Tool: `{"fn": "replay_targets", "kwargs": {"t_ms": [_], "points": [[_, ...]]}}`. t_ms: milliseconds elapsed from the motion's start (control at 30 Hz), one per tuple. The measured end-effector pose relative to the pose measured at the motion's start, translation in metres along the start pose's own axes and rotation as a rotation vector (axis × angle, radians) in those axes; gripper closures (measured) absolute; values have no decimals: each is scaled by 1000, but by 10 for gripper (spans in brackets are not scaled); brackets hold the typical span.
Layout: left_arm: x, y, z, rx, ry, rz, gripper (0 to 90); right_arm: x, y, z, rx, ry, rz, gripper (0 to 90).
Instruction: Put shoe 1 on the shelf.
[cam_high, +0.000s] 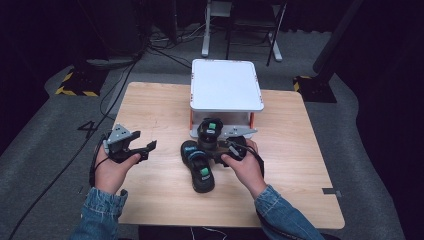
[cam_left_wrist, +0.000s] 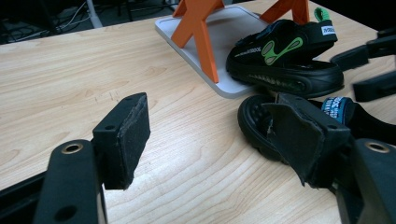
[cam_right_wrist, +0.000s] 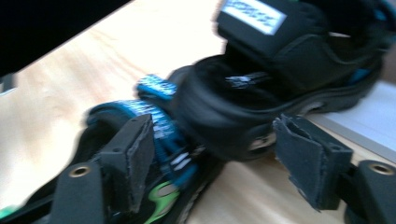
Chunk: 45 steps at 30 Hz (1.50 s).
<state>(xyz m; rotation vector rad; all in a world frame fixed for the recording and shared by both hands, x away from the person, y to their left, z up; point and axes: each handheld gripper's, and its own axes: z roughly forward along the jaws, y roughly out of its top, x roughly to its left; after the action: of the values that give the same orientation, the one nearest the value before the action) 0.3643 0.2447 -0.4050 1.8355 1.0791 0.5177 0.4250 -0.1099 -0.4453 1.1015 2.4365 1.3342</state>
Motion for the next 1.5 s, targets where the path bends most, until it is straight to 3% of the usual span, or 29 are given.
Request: {"fn": "replay_targets", "kwargs": {"t_ms": [133, 200, 333, 433, 467, 567, 733, 933, 1000, 1100, 1233, 1333, 1400, 1500], "points": [[0, 0, 2, -1, 3, 4, 294, -4, 1, 4, 9, -49, -34, 334], [0, 0, 3, 3, 1, 6, 294, -3, 2, 5, 24, -56, -89, 447], [-1, 0, 8, 10, -6, 14, 294, -6, 5, 10, 21, -160, -170, 528], [-3, 0, 9, 15, -11, 10, 294, -15, 5, 18, 25, -171, -152, 523], [-3, 0, 11, 17, -16, 17, 294, -25, 3, 30, 37, -183, -141, 468], [-2, 0, 12, 16, -16, 17, 294, -35, 6, 39, 6, -164, -102, 462], [2, -1, 10, 13, -11, 3, 294, -45, 14, 45, 16, -231, -162, 510], [4, -2, 10, 16, -9, 3, 294, -64, 16, 54, -11, -292, -133, 505], [3, -2, 10, 16, -7, 2, 294, -65, 16, 56, -18, -300, -132, 506], [4, -3, 12, 22, -10, 2, 293, -67, 19, 66, -63, -348, -161, 534], [4, -4, 12, 23, -11, 1, 294, -69, 19, 73, -99, -395, -162, 523], [7, -4, 12, 20, -6, 0, 294, -67, 18, 73, -117, -385, -156, 500], [8, -4, 11, 19, -7, -3, 294, -64, 18, 69, -123, -342, -145, 466], [9, -4, 9, 12, -9, -9, 294, -59, 17, 61, -101, -240, -82, 435]]}}
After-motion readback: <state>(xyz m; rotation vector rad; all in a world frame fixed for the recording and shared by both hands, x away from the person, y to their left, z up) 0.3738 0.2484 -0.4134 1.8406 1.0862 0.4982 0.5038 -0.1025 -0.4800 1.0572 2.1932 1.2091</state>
